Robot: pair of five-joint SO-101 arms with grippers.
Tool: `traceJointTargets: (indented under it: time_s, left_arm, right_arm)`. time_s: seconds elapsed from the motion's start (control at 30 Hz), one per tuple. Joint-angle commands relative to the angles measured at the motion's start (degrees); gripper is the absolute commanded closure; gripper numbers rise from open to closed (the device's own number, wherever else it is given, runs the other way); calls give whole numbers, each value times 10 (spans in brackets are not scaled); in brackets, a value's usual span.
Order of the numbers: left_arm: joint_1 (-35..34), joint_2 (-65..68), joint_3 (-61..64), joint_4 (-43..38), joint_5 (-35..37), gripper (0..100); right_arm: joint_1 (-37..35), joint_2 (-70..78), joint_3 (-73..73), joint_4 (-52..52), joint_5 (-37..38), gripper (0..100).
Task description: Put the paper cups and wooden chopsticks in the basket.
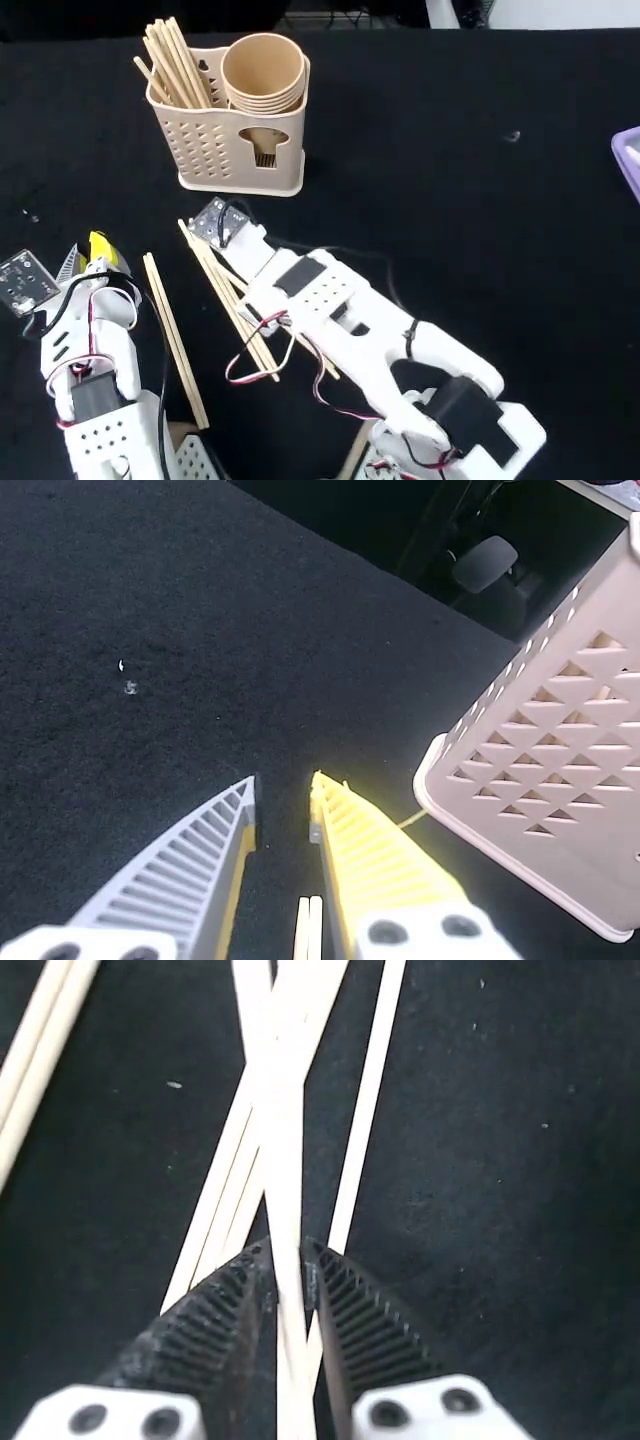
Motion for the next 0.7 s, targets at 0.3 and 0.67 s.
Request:
traceJointTargets:
  time_s: [0.3, 0.67]
  left_arm:
    - [1, -4, 14, -8, -4, 898]
    - [1, -4, 14, -8, -4, 898]
  right_arm:
    - [87, 95, -65, -32, 43, 907]
    - [80, 119, -76, -31, 40, 904]
